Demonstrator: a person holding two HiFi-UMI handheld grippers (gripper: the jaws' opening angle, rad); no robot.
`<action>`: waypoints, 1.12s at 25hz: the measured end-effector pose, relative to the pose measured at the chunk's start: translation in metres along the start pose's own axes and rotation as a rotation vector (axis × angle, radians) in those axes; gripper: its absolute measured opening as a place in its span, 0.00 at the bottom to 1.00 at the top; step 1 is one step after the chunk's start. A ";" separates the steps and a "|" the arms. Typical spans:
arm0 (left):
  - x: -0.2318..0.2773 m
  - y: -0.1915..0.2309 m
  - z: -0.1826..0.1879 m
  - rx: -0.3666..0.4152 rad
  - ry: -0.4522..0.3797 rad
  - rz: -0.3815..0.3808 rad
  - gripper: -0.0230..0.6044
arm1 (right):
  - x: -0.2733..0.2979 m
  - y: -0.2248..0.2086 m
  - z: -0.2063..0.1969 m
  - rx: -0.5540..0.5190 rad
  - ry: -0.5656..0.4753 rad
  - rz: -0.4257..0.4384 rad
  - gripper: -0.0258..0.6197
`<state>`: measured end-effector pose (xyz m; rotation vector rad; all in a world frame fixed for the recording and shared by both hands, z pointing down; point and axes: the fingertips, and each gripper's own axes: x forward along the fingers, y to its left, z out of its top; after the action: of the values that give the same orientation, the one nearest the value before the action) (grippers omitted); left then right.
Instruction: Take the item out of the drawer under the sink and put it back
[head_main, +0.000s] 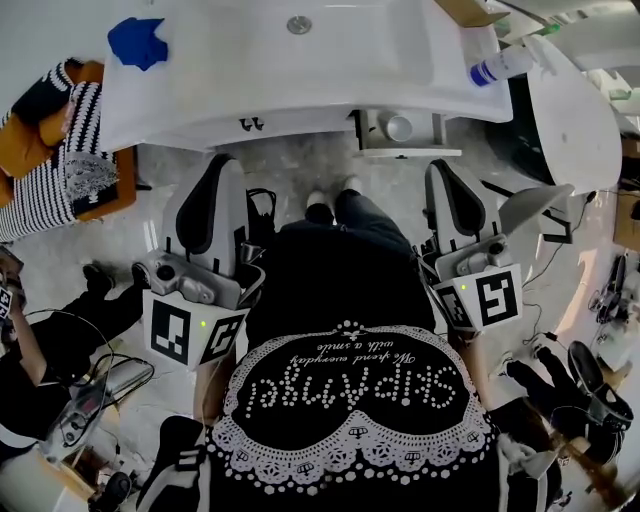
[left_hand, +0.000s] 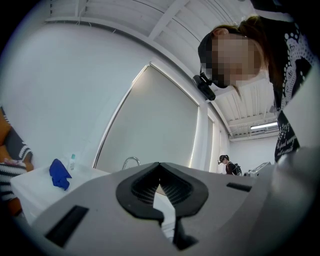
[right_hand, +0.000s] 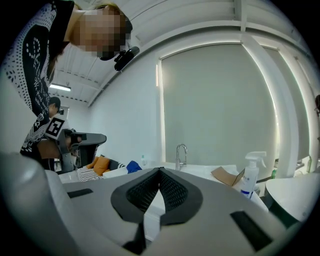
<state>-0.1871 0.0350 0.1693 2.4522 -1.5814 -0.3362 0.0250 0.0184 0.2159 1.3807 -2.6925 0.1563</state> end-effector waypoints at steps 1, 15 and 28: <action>-0.001 -0.001 -0.001 0.001 0.002 -0.001 0.04 | -0.002 0.001 -0.001 -0.001 0.002 0.000 0.07; 0.000 -0.023 -0.022 0.006 0.061 -0.035 0.04 | -0.018 0.014 -0.012 0.009 0.015 -0.045 0.07; -0.007 -0.028 -0.028 0.005 0.069 -0.022 0.04 | -0.025 0.017 -0.020 0.021 0.044 -0.050 0.07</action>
<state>-0.1576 0.0541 0.1885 2.4590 -1.5303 -0.2491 0.0271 0.0511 0.2316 1.4323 -2.6259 0.2089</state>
